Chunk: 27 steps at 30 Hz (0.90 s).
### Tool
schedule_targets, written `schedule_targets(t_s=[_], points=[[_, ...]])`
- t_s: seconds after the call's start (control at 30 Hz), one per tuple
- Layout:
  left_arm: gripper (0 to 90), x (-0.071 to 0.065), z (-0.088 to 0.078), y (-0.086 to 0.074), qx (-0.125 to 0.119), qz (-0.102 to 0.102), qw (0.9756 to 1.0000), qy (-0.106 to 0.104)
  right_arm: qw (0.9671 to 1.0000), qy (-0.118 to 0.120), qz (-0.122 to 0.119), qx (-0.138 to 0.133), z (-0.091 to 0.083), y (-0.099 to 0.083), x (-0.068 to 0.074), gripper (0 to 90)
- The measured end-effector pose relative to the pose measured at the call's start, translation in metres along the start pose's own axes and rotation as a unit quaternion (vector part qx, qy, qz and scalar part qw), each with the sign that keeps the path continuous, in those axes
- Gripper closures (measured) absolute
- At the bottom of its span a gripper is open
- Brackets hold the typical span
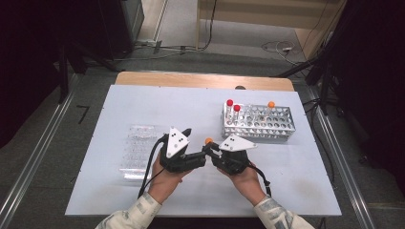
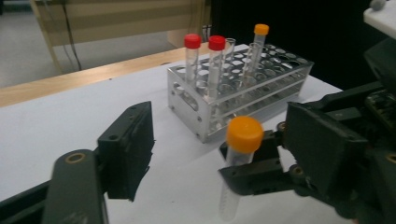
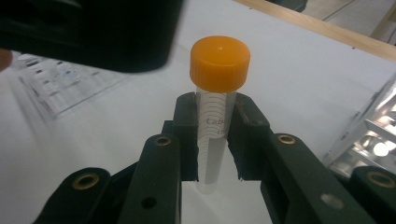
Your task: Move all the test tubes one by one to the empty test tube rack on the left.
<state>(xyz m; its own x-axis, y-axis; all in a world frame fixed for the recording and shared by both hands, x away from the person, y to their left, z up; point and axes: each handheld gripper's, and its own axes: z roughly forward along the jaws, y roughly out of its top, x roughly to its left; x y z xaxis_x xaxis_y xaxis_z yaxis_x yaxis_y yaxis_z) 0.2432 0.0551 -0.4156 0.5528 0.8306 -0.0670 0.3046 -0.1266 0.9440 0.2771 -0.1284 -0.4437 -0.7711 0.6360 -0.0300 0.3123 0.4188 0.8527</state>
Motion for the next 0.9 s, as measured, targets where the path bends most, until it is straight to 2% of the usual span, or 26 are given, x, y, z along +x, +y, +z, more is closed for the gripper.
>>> schedule_targets(t_s=[0.17,0.4,0.9], points=[[46.4,-0.0050,0.0026,-0.0027,0.011,0.016,0.9997,-0.016,0.9999,0.008,-0.004,-0.005,-0.0019,0.0017,0.0053,71.7],[67.0,-0.0062,0.0039,-0.0039,0.014,0.025,0.9993,-0.024,0.9999,0.012,-0.002,-0.007,-0.0024,0.0022,0.0075,71.7],[70.3,-0.0027,0.0096,-0.0052,0.030,0.019,0.9989,-0.032,0.9999,0.014,0.006,0.000,-0.0002,0.0008,0.0049,71.4]])
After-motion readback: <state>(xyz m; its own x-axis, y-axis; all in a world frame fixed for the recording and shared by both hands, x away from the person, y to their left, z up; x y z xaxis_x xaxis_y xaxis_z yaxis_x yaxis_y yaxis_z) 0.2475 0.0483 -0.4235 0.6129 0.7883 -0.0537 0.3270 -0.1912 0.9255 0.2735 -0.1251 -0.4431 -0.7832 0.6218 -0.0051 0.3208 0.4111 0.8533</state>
